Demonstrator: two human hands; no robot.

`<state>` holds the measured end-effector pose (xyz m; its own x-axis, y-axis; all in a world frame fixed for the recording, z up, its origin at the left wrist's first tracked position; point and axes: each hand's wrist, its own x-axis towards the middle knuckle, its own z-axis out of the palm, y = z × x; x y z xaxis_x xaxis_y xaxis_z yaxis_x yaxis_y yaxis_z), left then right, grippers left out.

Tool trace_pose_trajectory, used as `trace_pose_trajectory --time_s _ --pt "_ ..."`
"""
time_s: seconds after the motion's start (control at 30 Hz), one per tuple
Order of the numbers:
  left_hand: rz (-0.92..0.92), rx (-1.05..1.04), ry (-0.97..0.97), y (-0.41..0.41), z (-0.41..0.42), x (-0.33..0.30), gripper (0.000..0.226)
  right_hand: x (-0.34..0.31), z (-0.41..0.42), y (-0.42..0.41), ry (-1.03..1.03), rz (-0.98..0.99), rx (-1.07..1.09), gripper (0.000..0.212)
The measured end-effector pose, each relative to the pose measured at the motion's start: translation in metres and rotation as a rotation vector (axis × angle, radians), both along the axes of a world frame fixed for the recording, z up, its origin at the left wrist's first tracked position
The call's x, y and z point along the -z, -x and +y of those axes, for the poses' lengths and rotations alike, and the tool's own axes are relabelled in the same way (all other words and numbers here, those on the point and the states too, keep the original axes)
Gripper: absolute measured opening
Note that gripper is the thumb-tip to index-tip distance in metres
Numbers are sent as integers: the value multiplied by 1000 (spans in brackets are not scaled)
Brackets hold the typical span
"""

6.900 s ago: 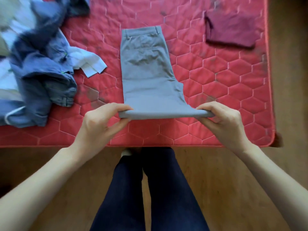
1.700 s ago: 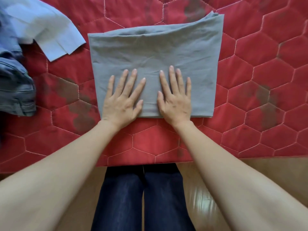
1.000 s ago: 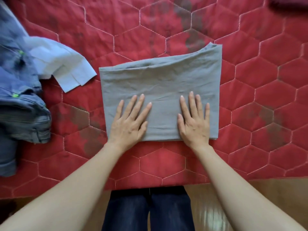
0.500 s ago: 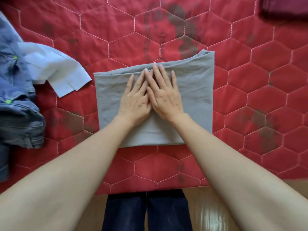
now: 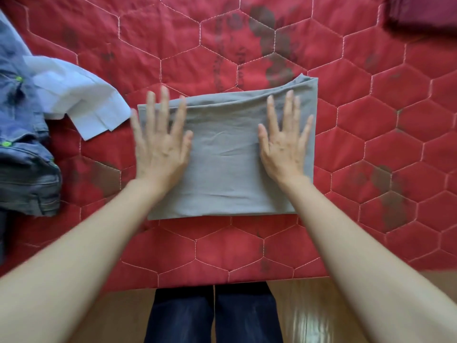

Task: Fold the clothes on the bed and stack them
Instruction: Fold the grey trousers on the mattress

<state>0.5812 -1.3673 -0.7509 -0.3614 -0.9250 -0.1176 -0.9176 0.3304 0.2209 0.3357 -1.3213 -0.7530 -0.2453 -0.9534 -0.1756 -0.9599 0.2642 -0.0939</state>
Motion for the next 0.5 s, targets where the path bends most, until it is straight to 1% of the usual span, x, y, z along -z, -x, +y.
trace_pose_trajectory --time_s 0.07,0.1,0.17,0.23,0.3,0.4,0.47,0.5 --pt "-13 49 -80 10 29 3 57 5 20 -10 -43 -9 -71 55" --pt "-34 25 -124 8 41 6 57 7 30 -6 -60 -4 -47 55" --pt "-46 -100 -170 -1 56 10 58 12 48 11 -67 8 120 57" --pt "-18 -238 -190 -9 63 9 58 11 58 30 -73 -22 279 59" --pt "69 -365 -234 -12 62 5 60 7 62 40 -57 -56 282 61" --pt "234 -466 -251 -12 59 -5 67 -3 62 46 33 -74 181 59" --pt "311 -527 -257 -13 53 -12 68 -9 61 46 83 -169 218 55" --pt "343 -574 -296 -13 51 -14 67 -11 61 45 87 -226 271 54"
